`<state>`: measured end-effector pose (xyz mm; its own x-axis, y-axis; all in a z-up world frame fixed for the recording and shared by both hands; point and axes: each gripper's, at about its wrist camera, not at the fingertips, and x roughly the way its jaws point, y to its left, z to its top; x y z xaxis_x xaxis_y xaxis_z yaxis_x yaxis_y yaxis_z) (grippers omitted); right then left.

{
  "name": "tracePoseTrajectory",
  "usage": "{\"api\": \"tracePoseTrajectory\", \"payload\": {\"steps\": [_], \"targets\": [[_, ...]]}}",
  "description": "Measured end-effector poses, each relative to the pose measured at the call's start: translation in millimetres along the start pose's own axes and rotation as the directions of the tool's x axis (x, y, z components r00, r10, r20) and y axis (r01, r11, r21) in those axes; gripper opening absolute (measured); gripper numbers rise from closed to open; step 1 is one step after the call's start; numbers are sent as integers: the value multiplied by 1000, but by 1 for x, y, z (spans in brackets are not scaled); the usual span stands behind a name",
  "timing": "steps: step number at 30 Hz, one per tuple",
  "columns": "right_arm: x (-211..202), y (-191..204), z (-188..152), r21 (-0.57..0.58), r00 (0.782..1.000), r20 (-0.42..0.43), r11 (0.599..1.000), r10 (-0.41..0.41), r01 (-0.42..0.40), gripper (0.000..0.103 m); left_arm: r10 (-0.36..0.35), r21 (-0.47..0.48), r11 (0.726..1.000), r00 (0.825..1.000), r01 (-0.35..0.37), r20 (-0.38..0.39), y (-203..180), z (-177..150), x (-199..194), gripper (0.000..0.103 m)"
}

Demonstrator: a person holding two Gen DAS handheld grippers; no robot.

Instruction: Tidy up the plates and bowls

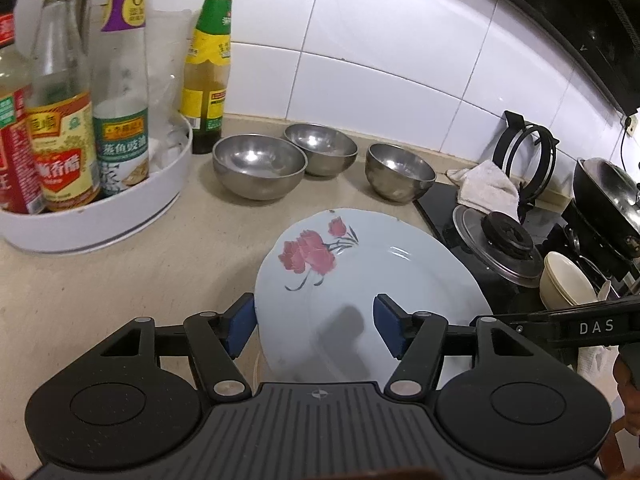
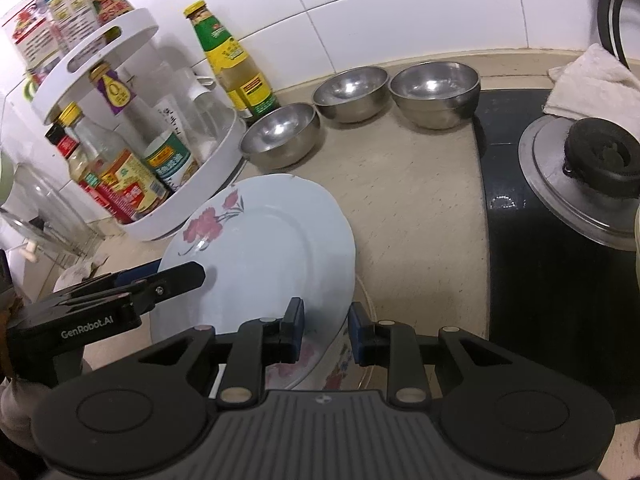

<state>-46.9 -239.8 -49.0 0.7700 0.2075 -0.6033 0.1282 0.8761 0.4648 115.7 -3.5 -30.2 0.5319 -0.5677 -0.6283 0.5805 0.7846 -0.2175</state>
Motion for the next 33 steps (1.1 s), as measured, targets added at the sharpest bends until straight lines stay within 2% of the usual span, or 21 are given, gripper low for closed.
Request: {"api": "tracePoseTrajectory", "payload": {"steps": [7,12,22,33], "targets": [[-5,0,-13,-44,999,-40,999,16,-17,24,33,-28,999,999,-33,-3,-8,-21,-12,70],[-5,3,-22,-69,998,-69,998,-3,-2,24,28,-42,999,1000,-28,-15,-6,-32,-15,71],[-3,19,-37,-52,996,-47,996,-76,74,24,-27,-23,999,998,26,-52,10,-39,-9,71],[3,26,-40,-31,987,-6,987,-161,161,24,-56,-5,998,995,55,-78,16,-41,7,71]]}}
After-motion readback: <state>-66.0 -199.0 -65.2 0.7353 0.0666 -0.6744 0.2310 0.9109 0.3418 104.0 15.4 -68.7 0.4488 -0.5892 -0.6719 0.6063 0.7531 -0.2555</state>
